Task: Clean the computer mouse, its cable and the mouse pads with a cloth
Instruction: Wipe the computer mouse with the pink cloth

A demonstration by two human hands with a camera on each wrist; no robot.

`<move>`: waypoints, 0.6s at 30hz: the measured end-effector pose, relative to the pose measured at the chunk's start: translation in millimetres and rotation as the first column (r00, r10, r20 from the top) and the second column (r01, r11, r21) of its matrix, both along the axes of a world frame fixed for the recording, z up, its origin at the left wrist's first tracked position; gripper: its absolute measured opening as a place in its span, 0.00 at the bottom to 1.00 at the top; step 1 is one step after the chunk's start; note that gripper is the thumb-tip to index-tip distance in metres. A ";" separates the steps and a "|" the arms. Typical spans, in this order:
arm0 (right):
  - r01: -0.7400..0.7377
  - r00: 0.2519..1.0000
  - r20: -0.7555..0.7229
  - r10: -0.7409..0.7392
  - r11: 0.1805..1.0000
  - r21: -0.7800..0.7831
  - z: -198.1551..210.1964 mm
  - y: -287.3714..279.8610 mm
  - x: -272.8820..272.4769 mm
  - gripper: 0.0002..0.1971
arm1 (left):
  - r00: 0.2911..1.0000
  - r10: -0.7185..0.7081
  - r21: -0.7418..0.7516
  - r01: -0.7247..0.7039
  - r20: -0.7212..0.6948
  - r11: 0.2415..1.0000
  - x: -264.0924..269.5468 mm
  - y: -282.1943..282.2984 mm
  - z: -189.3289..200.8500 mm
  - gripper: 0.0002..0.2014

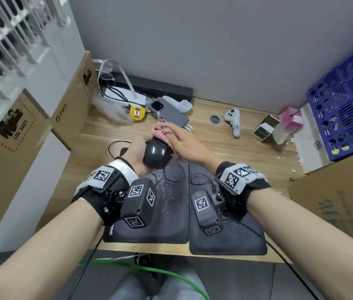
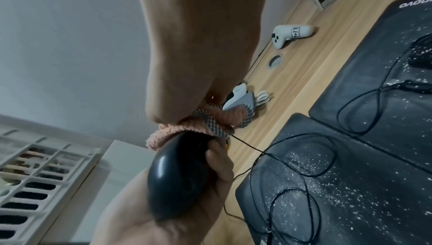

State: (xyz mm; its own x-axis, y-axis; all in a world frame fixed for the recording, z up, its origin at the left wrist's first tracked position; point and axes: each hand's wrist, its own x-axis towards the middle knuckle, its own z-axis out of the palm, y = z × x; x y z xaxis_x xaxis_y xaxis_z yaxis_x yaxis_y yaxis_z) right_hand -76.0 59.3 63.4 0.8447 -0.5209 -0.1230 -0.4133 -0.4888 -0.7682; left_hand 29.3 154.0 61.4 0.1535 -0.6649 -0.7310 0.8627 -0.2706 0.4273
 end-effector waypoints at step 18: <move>-0.148 0.985 0.067 0.161 0.975 -0.167 4.9 35.6 -1.3 0.16 | 0.950 0.290 0.026 -0.289 -0.117 0.957 3.7 -6.3 -19.1 0.18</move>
State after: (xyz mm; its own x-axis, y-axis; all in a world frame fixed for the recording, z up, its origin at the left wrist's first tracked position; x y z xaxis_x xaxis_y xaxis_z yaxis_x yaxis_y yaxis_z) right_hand -77.3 95.0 68.2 0.9202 -0.3909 0.0224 -0.2639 -0.6614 -0.7020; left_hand 32.9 147.8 42.3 0.2504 -0.5981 -0.7613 0.9489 -0.0046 0.3157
